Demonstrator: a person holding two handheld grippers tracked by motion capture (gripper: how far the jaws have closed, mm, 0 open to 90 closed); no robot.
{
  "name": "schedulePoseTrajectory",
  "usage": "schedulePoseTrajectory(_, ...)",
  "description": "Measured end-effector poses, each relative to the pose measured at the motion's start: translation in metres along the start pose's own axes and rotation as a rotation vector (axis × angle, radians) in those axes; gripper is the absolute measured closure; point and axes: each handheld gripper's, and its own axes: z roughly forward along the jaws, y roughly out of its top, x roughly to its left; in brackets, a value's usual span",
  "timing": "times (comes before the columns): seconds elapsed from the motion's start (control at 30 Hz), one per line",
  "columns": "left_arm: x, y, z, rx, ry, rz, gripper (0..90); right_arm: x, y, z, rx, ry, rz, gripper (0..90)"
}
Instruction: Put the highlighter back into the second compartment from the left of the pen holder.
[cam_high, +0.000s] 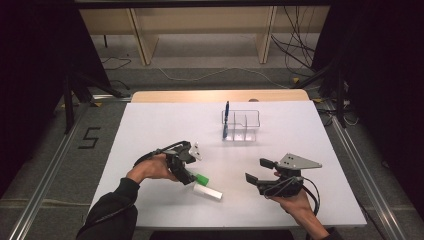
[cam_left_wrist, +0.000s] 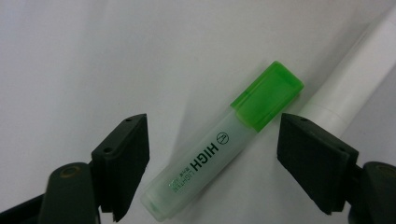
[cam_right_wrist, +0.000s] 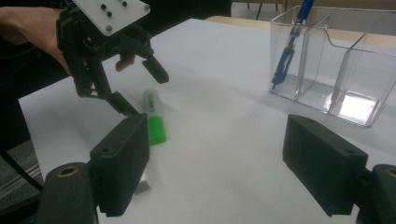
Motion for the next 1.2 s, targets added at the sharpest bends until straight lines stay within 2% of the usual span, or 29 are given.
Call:
schedulePoseTrajectory(0.1, 0.0, 0.001, 0.002, 0.005, -0.005, 0.005, 26.7, 0.0, 0.0, 0.0, 0.002, 0.001, 0.0, 24.0)
schedulePoseTrajectory(0.27, 0.0, 0.004, 0.006, 0.032, -0.017, 0.037, 28.8, 0.0, 0.0, 0.0, 0.005, 0.0, 0.0, 24.1)
schedulePoseTrajectory(0.33, -0.001, 0.005, 0.008, 0.029, -0.023, 0.031, 29.8, 0.0, 0.0, 0.0, 0.005, 0.001, 0.0, 24.1)
schedulePoseTrajectory(0.53, 0.001, 0.006, 0.011, 0.059, -0.039, 0.059, 32.3, 0.0, 0.0, 0.001, 0.006, 0.001, 0.0, 24.2)
schedulePoseTrajectory(0.6, 0.0, 0.006, 0.013, 0.052, -0.039, 0.052, 33.6, 0.0, -0.001, 0.001, 0.01, 0.0, 0.0, 24.2)
schedulePoseTrajectory(0.8, 0.001, 0.007, 0.016, 0.079, -0.052, 0.081, 37.2, 0.0, -0.001, 0.001, 0.01, 0.001, 0.0, 24.3)
schedulePoseTrajectory(1.2, 0.001, 0.007, 0.02, 0.112, -0.078, 0.106, 41.7, 0.0, -0.001, 0.001, 0.012, 0.003, 0.0, 24.4)
